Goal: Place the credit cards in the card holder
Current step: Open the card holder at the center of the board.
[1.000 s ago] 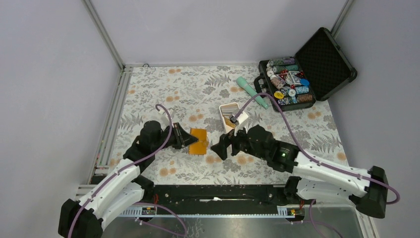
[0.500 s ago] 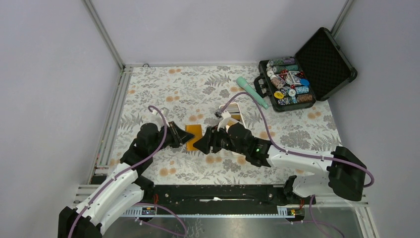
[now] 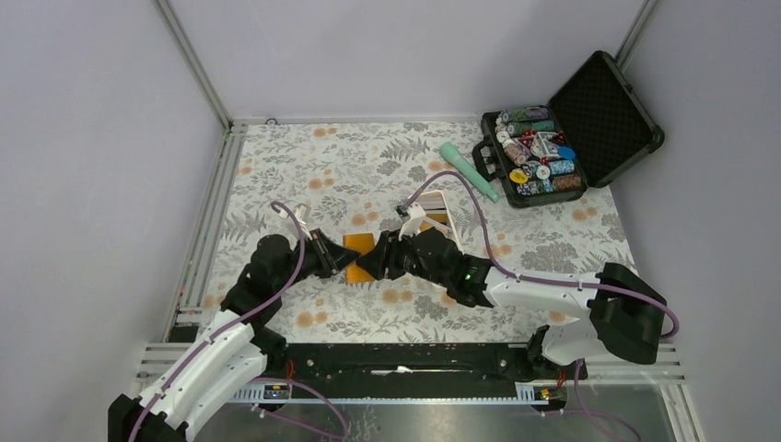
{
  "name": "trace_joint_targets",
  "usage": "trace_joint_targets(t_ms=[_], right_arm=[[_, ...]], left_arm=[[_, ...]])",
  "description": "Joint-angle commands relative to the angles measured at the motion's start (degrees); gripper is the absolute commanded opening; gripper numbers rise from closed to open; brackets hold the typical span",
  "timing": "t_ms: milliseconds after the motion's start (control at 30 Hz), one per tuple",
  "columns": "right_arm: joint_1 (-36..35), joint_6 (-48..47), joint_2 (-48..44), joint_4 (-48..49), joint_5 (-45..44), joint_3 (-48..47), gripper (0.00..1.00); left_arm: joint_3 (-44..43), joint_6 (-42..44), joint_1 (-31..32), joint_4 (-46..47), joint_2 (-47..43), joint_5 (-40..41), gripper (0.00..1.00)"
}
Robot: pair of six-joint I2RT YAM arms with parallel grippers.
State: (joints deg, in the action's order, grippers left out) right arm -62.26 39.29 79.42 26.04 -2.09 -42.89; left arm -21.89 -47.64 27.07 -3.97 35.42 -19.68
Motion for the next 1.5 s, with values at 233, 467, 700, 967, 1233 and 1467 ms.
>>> trace_joint_targets(t_ms=[233,467,700,967,1233,1467], right_arm=[[7.21,1.24,-7.21,2.34,5.00,4.60,0.53],[12.08,5.18,-8.02,8.45,16.64,7.45,0.53],[13.03,7.77,-9.41,13.39,23.27,8.04,0.52],[13.11,8.03,-8.41,13.86,24.55,7.71,0.50],[13.18,10.32,-10.08,18.33,27.28,9.33,0.34],[13.51,14.83,-8.28,27.99,31.90,11.88,0.27]], left_arm=[[2.91,-4.98,0.18,14.67,-2.60,-6.32,0.00],[4.48,-7.20,0.17,19.43,-3.24,-7.73,0.00],[5.48,-7.39,0.18,20.22,-2.76,-7.91,0.00],[5.98,-8.02,0.13,22.11,-2.64,-8.55,0.00],[6.86,-7.03,0.07,20.27,-1.51,-7.24,0.02],[7.62,-7.95,0.09,26.95,2.33,-11.56,0.03]])
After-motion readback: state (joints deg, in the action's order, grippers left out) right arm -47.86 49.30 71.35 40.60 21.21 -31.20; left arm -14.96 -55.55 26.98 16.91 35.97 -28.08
